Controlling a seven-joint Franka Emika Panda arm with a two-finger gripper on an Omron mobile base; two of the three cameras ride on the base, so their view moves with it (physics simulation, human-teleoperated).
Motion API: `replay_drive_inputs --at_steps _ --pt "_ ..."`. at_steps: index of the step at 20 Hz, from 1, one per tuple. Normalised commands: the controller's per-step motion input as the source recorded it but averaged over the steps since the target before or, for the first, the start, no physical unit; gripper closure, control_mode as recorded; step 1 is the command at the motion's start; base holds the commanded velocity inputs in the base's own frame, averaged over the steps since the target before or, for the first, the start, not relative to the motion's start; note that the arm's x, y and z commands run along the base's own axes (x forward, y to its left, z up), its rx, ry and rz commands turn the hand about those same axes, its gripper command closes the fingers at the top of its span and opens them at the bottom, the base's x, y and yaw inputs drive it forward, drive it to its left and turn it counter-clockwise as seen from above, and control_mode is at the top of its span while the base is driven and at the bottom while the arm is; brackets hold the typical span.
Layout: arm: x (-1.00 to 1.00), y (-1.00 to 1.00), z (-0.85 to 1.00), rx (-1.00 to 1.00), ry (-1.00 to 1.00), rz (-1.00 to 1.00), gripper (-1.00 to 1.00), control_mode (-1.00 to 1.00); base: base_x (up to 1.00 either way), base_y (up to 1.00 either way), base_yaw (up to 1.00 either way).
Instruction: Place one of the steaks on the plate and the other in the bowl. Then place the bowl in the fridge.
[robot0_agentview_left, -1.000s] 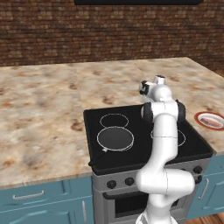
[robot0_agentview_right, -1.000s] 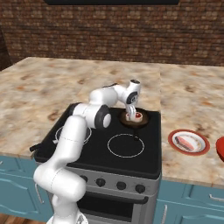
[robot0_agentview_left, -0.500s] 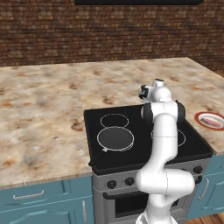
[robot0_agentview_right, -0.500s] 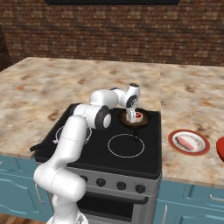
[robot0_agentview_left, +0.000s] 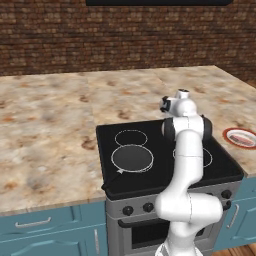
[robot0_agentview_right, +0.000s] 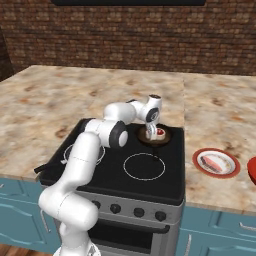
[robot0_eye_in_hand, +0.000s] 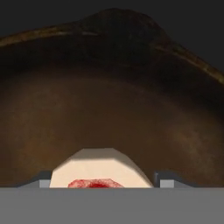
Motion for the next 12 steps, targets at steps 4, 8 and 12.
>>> replay_drive_inputs --at_steps 4,8,12 --pt "-0.12 -0.03 0.0 0.0 -0.05 0.0 1.0 -1.0 0.0 0.0 0.0" --pt "-0.27 0.0 0.18 0.0 -0.11 -0.01 1.0 -1.0 0.0 0.0 0.0" --pt "-0.49 0.0 0.47 0.0 -0.18 -0.02 1.0 -1.0 0.0 0.0 0.0"
